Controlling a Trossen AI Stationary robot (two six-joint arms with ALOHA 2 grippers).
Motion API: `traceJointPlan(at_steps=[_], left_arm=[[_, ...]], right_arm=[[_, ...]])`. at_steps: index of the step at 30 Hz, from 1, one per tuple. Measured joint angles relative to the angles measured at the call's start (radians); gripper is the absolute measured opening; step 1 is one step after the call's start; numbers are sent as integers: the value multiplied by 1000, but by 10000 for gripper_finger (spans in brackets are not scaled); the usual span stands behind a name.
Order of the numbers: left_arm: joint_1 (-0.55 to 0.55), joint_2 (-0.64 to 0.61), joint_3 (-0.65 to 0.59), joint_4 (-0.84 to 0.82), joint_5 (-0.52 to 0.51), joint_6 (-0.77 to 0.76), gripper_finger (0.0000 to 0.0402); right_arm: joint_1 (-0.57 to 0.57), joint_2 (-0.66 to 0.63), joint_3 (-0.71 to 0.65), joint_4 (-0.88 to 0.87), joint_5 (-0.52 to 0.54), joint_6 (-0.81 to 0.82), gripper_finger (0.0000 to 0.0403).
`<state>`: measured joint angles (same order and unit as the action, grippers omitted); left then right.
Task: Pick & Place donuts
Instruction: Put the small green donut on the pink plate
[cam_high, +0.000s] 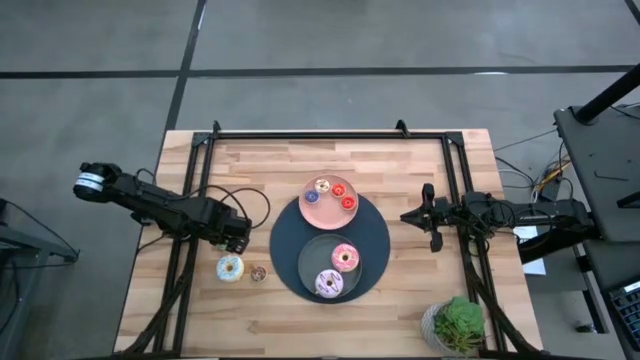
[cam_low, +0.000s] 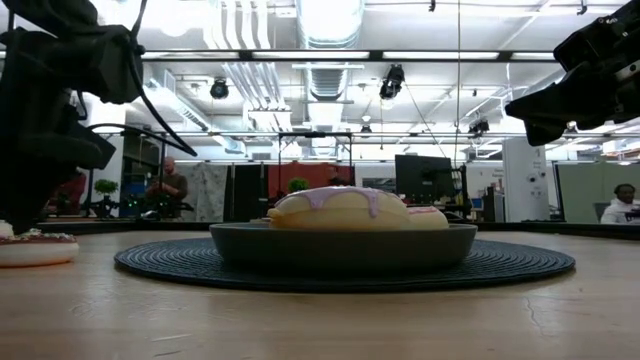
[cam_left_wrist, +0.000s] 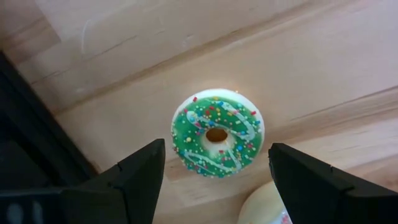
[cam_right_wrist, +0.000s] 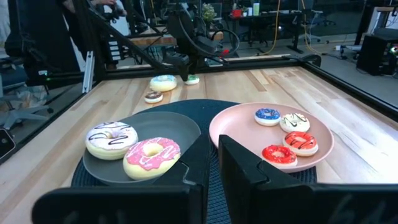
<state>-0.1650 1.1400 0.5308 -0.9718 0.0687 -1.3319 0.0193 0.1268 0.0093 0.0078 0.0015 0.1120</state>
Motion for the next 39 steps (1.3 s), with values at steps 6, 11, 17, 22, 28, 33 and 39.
traceJointPlan(at_steps=[6, 11, 17, 22, 28, 33, 39], left_arm=[[0, 0, -16, 14, -2, 2, 257], [0, 0, -13, 16, -8, 7, 257], [0, 0, -3, 33, -28, 18, 257], [0, 0, 0, 34, -46, 30, 257], [0, 0, 0, 37, -45, 106, 257], [0, 0, 1, 37, -45, 220, 257], [0, 0, 1, 37, -42, 369, 257]], right_arm=[[0, 0, 0, 0, 0, 0, 29], [0, 0, 0, 0, 0, 0, 29], [0, 0, 0, 0, 0, 0, 29], [0, 0, 0, 0, 0, 0, 29], [0, 0, 0, 0, 0, 0, 29], [0, 0, 0, 0, 0, 0, 29], [0, 0, 0, 0, 0, 0, 29]])
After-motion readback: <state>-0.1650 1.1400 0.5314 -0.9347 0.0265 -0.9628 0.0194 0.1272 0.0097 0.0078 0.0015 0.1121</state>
